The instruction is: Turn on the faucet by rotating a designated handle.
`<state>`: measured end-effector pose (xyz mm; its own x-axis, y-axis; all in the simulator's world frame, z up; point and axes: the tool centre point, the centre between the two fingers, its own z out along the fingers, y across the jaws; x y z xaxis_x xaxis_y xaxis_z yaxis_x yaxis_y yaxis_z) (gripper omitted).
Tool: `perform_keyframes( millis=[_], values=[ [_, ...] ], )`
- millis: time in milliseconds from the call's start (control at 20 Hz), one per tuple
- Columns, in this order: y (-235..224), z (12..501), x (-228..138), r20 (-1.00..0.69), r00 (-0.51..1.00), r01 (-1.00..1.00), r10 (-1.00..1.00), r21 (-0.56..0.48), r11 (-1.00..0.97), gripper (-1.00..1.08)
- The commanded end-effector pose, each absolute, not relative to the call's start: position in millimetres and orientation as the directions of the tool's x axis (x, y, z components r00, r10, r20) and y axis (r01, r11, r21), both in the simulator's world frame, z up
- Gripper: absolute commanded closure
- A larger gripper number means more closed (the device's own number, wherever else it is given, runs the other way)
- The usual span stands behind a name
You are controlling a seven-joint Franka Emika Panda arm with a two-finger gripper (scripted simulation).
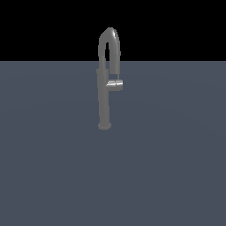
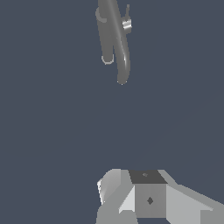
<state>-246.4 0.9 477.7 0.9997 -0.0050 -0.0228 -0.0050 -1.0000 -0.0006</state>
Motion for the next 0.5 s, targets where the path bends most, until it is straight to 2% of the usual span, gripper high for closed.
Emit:
perform_keyframes(
  millis=[0,450],
  values=[
    [0.9,477.7,-246.4,-0.023,1.000,-0.005,-0.005,-0.001,-1.000,1.08],
    [3.5,477.9,-236.7,-0.052,0.998,-0.028,-0.027,-0.022,-0.999,1.08]
  ],
)
